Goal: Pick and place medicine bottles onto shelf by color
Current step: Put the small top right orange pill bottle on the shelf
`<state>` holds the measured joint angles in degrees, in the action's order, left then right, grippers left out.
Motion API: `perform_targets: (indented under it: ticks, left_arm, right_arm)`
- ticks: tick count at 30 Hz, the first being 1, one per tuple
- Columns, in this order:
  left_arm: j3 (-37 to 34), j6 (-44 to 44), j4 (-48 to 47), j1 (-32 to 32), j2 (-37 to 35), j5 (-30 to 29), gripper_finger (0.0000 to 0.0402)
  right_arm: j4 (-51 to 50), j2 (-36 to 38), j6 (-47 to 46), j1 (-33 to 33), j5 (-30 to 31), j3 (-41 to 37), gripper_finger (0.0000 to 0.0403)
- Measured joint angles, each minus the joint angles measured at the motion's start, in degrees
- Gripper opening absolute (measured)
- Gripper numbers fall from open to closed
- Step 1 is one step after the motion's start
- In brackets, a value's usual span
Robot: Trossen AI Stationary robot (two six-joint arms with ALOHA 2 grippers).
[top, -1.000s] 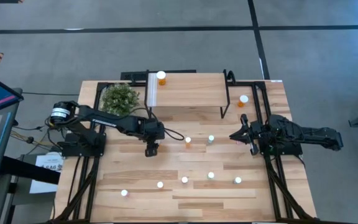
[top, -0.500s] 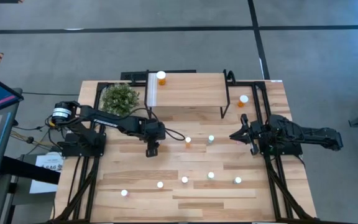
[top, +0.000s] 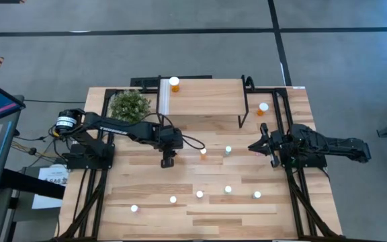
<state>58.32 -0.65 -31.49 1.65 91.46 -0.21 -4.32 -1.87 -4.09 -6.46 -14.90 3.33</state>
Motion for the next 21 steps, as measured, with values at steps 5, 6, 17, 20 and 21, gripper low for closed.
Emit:
perform_targets:
  ticks: [5, 6, 17, 20, 21]
  left_arm:
    - [5.1, 2.0, -4.6, 1.8, 0.0, -0.1, 0.0099]
    - [6.3, 2.6, -5.5, 2.3, 0.0, -0.1, 0.0098]
    - [17.2, 8.8, -11.7, 9.4, 0.0, 0.0, 0.0100]
    - [17.6, 9.6, -11.8, 12.2, -0.2, 1.9, 0.0100]
    - [17.6, 9.7, -11.9, 13.1, -0.3, 3.0, 0.0100]
  right_arm:
    - [0.0, 0.0, 0.0, 0.0, 0.0, 0.0, 0.0061]
    - [0.0, 0.0, 0.0, 0.0, 0.0, 0.0, 0.0061]
    - [0.0, 0.0, 0.0, 0.0, 0.0, 0.0, 0.0061]
    - [0.0, 0.0, 0.0, 0.0, 0.0, 0.0, 0.0061]
    - [0.0, 0.0, 0.0, 0.0, 0.0, 0.0, 0.0061]
